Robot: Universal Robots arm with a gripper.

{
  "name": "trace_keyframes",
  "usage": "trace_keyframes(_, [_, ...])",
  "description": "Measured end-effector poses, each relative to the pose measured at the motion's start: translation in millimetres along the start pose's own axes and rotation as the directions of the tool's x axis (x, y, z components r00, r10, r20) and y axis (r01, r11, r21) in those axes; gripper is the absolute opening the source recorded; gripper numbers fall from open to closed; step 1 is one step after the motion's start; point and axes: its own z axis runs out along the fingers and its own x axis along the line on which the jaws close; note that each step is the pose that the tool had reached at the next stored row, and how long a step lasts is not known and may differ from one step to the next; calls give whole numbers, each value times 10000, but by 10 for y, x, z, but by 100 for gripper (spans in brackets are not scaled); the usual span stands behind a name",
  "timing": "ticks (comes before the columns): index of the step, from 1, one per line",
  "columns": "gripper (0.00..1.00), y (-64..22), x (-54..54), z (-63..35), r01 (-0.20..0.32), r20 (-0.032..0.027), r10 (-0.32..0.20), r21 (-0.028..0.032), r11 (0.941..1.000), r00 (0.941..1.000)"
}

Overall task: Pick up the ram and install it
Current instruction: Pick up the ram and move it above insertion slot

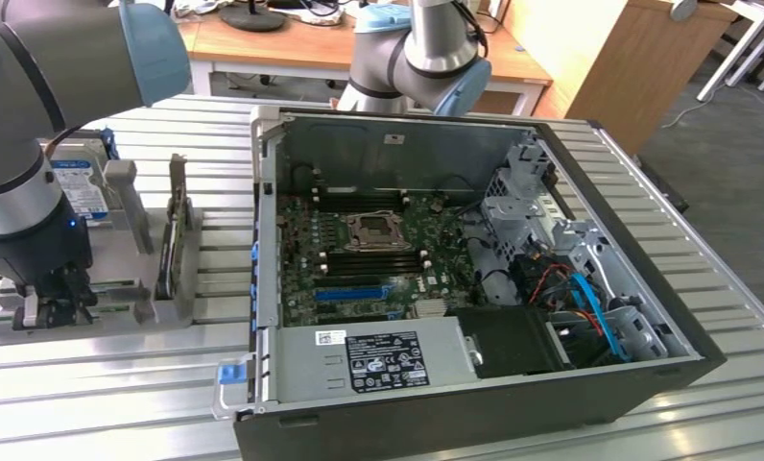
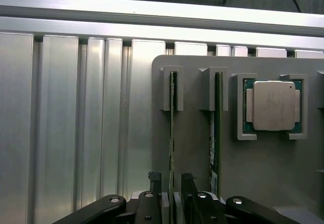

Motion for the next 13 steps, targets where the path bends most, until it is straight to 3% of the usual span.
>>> trace_keyframes(13, [30,0,-14,2,0,1,0,1,10000,10000])
